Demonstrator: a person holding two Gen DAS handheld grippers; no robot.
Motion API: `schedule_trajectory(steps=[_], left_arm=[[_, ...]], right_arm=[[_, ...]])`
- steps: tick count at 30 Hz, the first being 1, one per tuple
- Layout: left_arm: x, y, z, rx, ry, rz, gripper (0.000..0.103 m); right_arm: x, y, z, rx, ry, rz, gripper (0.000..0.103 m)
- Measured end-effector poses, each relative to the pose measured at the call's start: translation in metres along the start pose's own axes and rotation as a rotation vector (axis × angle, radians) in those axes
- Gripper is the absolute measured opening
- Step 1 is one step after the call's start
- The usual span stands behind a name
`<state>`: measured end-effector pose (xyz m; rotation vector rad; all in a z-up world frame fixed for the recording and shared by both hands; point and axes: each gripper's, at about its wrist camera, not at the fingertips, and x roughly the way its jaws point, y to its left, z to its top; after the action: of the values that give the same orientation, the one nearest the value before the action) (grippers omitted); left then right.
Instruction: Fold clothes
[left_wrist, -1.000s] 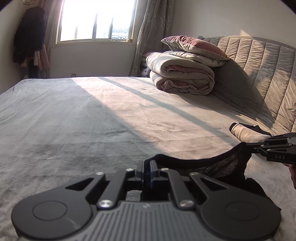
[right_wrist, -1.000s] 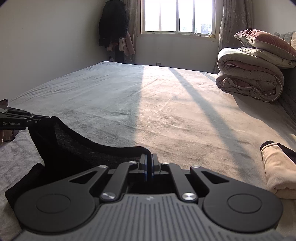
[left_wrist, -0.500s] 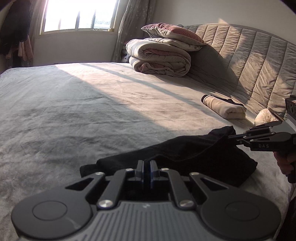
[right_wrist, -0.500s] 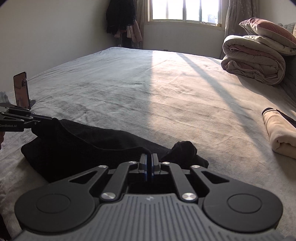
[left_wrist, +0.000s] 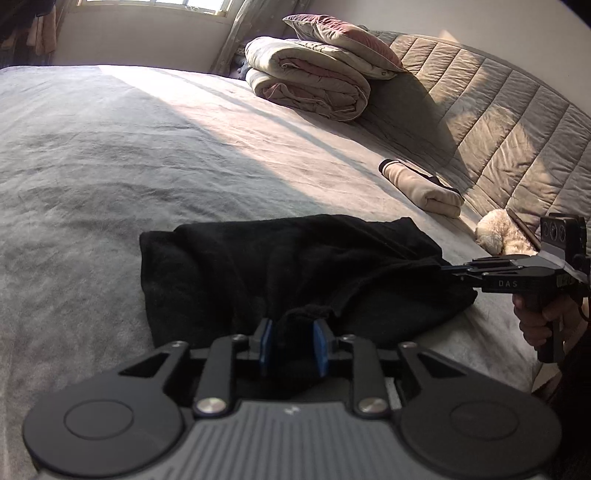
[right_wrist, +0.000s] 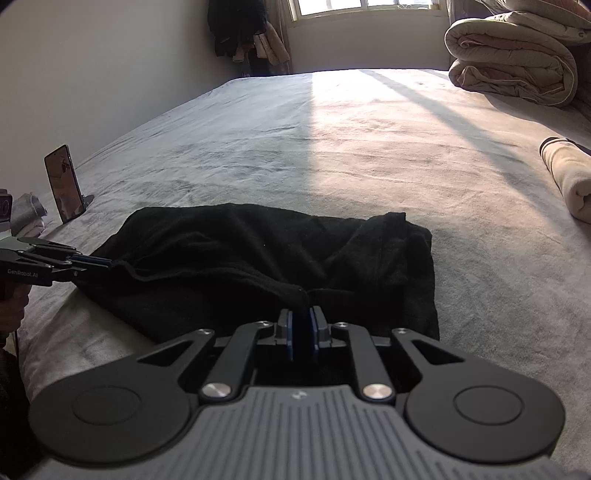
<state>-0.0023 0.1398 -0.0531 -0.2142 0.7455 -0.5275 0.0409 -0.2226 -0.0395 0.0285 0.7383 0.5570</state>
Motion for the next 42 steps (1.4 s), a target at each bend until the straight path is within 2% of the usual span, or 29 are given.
schedule_trajectory(steps=[1, 2, 3, 4, 6, 10, 13, 16, 17, 18, 19, 20, 24, 26, 31, 33, 34, 36, 38, 41, 42], left_arm=[[-0.003, 0.004, 0.001, -0.03, -0.004, -0.012, 0.035], [-0.006, 0.007, 0.003, -0.061, -0.008, -0.024, 0.037], [-0.008, 0.011, 0.004, -0.09, -0.013, -0.036, 0.039], [-0.011, 0.014, 0.005, -0.113, -0.024, -0.043, 0.041], [-0.016, 0.021, 0.008, -0.16, -0.047, -0.057, 0.047], [-0.013, 0.034, 0.012, -0.279, -0.047, -0.071, 0.048], [-0.002, 0.034, 0.011, -0.303, -0.009, -0.061, 0.046], [0.012, 0.027, 0.009, -0.284, 0.023, -0.03, 0.042], [0.014, 0.024, 0.008, -0.271, 0.023, -0.016, 0.035], [0.017, 0.021, 0.008, -0.258, 0.022, -0.003, 0.03], [0.018, 0.019, 0.008, -0.25, 0.023, 0.003, 0.015], [0.017, 0.018, 0.008, -0.249, 0.023, 0.009, 0.005], [0.001, 0.026, 0.013, -0.281, -0.032, -0.045, 0.004], [-0.005, 0.032, 0.014, -0.299, -0.045, -0.037, 0.004], [0.009, 0.036, 0.01, -0.272, 0.041, 0.05, 0.006], [0.009, 0.033, 0.01, -0.25, 0.032, 0.064, 0.013], [0.006, 0.032, 0.01, -0.242, 0.02, 0.066, 0.017], [-0.004, 0.027, 0.012, -0.21, -0.028, 0.078, 0.035], [-0.013, 0.022, 0.015, -0.175, -0.079, 0.082, 0.036], [-0.021, 0.013, 0.017, -0.124, -0.128, 0.043, 0.038], [-0.021, 0.008, 0.017, -0.099, -0.134, 0.028, 0.038]], right_arm=[[-0.005, -0.002, 0.001, 0.015, -0.008, 0.009, 0.018], [-0.01, -0.004, 0.002, 0.03, -0.018, 0.016, 0.027], [-0.015, -0.007, 0.003, 0.049, -0.03, 0.017, 0.042], [-0.019, -0.009, 0.004, 0.068, -0.042, 0.018, 0.046], [-0.025, -0.017, 0.006, 0.115, -0.066, 0.022, 0.046], [-0.026, -0.034, 0.008, 0.242, -0.094, 0.0, 0.046], [-0.019, -0.047, 0.007, 0.34, -0.097, 0.017, 0.046], [-0.01, -0.049, 0.009, 0.384, -0.09, 0.04, 0.046], [-0.006, -0.048, 0.009, 0.394, -0.082, 0.047, 0.045], [-0.004, -0.047, 0.01, 0.392, -0.076, 0.049, 0.036], [-0.002, -0.045, 0.01, 0.39, -0.071, 0.05, 0.028], [0.0, -0.043, 0.011, 0.388, -0.065, 0.052, 0.013], [-0.002, -0.043, 0.015, 0.413, -0.071, 0.085, 0.007], [-0.007, -0.047, 0.017, 0.428, -0.081, 0.082, 0.007], [0.001, -0.049, 0.011, 0.35, -0.008, -0.06, 0.01], [0.003, -0.045, 0.007, 0.322, 0.011, -0.071, 0.015], [0.003, -0.044, 0.006, 0.307, 0.019, -0.075, 0.016], [-0.003, -0.04, 0.009, 0.278, 0.009, -0.072, 0.016], [-0.012, -0.035, 0.012, 0.243, -0.016, -0.07, 0.019], [-0.022, -0.024, 0.014, 0.18, -0.052, -0.05, 0.032], [-0.023, -0.019, 0.015, 0.151, -0.059, -0.04, 0.033]])
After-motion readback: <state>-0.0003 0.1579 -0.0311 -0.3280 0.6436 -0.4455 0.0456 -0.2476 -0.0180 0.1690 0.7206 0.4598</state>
